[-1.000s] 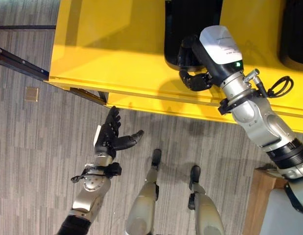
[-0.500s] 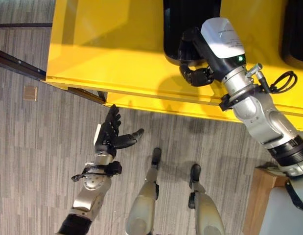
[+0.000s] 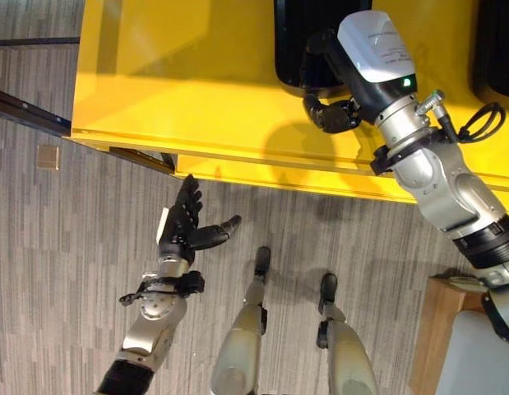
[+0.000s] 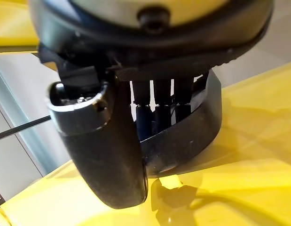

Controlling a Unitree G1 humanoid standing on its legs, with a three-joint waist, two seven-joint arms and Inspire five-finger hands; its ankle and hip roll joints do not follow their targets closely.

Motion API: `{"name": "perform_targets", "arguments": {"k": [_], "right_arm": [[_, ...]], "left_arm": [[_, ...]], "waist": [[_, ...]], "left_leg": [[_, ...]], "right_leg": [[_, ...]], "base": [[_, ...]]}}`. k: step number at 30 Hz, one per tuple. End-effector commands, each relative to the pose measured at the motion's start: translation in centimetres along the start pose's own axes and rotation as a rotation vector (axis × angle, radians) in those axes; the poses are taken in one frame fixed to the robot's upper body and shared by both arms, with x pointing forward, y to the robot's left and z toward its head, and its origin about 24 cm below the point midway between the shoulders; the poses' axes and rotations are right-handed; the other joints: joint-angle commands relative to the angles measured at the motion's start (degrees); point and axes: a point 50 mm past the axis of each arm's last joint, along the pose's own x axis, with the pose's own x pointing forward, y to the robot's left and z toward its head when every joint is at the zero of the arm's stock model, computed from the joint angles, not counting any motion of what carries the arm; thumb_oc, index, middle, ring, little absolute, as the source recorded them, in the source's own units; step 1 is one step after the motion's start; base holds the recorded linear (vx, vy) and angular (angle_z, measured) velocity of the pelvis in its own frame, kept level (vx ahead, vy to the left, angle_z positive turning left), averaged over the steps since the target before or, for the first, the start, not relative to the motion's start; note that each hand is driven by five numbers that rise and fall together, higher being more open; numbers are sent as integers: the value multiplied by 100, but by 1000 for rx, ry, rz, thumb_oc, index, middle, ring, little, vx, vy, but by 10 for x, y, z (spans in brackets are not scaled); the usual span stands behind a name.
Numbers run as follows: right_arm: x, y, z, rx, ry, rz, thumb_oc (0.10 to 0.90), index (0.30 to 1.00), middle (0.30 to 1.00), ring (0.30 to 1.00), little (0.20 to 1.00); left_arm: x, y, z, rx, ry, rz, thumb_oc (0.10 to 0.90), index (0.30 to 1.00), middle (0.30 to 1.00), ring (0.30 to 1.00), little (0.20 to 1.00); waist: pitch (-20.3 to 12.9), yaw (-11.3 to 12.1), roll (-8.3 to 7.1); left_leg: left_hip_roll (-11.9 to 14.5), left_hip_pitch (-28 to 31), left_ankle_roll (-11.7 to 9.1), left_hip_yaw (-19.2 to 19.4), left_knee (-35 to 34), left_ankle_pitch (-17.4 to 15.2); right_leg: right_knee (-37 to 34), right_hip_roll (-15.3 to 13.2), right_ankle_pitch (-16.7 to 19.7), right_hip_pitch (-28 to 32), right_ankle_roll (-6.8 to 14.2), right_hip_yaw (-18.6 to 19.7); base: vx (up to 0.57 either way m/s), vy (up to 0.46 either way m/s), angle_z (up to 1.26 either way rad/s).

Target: Move parts from the plastic box to the shelf.

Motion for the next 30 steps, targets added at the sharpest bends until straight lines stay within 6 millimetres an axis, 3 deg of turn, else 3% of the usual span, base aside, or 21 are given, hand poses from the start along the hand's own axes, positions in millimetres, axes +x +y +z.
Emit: {"name": "perform_targets", "arguments": {"k": [1, 30], "right_arm": [[29, -55, 20, -117, -135, -223, 400, 300, 300, 300, 300], [29, -52, 14, -85, -89, -245, 400, 300, 300, 300, 300]], "left_arm": [[3, 8, 36, -53, -201, 41, 900, 1000, 1000, 1000, 1000], [5, 6, 36, -61, -204, 51, 900, 1000, 1000, 1000, 1000]], "waist": [[-228, 36, -438], [-169, -13, -423]], "left_leg": [[413, 625, -389, 411, -43, -386], [416, 640, -370, 450, -43, -399]], "right_leg": [[-249, -300, 453, 176, -117, 320], [-173, -294, 478, 78, -116, 397]], "base": [[0, 0, 0], [0, 0, 0]]}}
